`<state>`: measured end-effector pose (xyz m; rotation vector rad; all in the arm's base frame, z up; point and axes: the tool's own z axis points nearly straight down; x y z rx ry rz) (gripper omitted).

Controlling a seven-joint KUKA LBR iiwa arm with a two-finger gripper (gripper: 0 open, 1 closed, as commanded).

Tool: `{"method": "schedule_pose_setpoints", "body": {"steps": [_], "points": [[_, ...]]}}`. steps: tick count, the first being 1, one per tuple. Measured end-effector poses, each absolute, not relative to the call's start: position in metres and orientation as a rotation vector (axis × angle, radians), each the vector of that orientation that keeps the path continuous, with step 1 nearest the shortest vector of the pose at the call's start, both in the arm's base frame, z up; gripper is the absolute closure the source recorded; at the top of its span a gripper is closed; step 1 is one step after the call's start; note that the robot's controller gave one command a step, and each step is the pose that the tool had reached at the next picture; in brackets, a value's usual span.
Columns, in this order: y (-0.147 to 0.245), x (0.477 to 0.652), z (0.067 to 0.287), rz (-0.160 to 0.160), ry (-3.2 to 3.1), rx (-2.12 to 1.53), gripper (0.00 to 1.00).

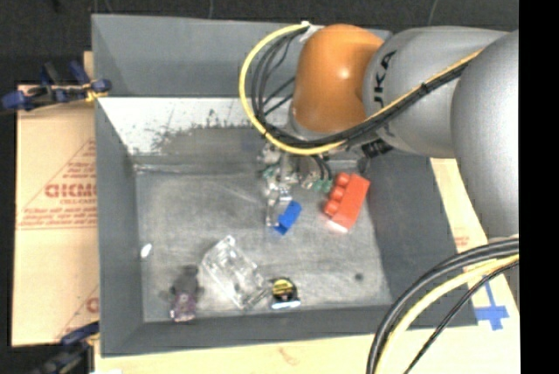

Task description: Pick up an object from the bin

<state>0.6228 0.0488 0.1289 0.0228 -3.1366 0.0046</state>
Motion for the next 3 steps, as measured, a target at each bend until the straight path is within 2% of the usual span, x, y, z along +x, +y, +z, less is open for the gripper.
{"method": "schedule_pose_setpoints", "body": {"steps": [1, 2, 3], "points": [[0.014, 0.517, 0.148, 0.001, -3.139, -0.038, 0.0], [0.005, 0.586, 0.075, 0.0, -3.145, 0.197, 0.0], [0.005, 0.589, 0.08, -0.002, -3.155, 0.192, 1.0]]}}
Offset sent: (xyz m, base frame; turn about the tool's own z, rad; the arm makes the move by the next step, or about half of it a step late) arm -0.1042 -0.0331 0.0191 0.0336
